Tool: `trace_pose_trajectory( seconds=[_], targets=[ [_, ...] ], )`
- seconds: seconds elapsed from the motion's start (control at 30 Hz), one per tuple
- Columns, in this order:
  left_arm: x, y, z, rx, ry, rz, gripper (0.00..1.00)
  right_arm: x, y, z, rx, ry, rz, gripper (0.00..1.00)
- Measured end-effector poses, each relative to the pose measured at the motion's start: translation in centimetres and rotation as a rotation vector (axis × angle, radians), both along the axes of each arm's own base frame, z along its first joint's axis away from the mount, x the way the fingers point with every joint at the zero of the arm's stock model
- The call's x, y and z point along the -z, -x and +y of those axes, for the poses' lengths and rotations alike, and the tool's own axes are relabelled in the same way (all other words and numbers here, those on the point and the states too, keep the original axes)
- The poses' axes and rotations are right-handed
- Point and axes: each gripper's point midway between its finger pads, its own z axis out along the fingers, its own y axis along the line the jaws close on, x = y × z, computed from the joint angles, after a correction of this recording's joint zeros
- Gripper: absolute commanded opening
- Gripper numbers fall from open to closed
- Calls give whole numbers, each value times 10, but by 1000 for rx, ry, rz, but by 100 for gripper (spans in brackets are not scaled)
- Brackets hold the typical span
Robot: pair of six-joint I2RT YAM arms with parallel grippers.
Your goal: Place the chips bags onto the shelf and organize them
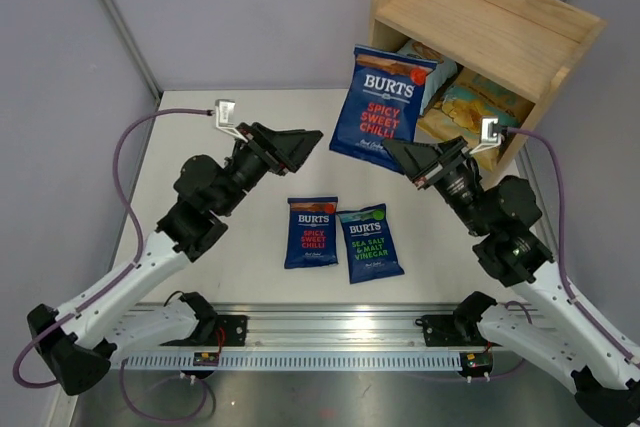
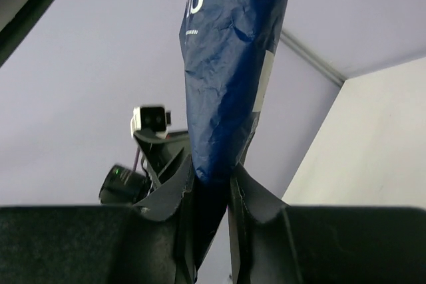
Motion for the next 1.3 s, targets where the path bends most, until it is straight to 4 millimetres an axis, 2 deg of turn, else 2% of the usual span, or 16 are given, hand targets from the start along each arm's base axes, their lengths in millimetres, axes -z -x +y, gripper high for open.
trace_pose_trajectory(
  seconds=[0.13, 0.23, 0.3, 0.43, 0.53, 0.63, 0.83, 1.07, 1.3],
  targets=[
    [-3, 2, 45, -171, -48, 2, 72, -26, -21, -11, 106, -1, 16, 11],
    [-8, 11, 75, -265, -75, -21, 74, -56, -45, -25, 193, -11, 5, 11],
    [-9, 15, 86, -298, -102, -26, 73, -72, -66, -38, 257, -23, -1, 11],
    [-4, 21, 98, -324, -196, -20, 73, -87, -117, -65, 379, -19, 33, 10],
    [5, 24, 103, -328, -264, -9, 73, -84, -154, -73, 426, -11, 83, 11],
    [14, 30, 111, -334, -322, 2, 74, -72, -188, -81, 463, 2, 154, 11],
    [23, 42, 130, -361, -380, 4, 74, -52, -238, -84, 486, -20, 257, 11],
    [35, 46, 137, -367, -435, 18, 74, -37, -272, -81, 497, -77, 347, 14],
    [41, 50, 141, -367, -460, 26, 74, -42, -286, -90, 557, -146, 384, 14]
  ],
)
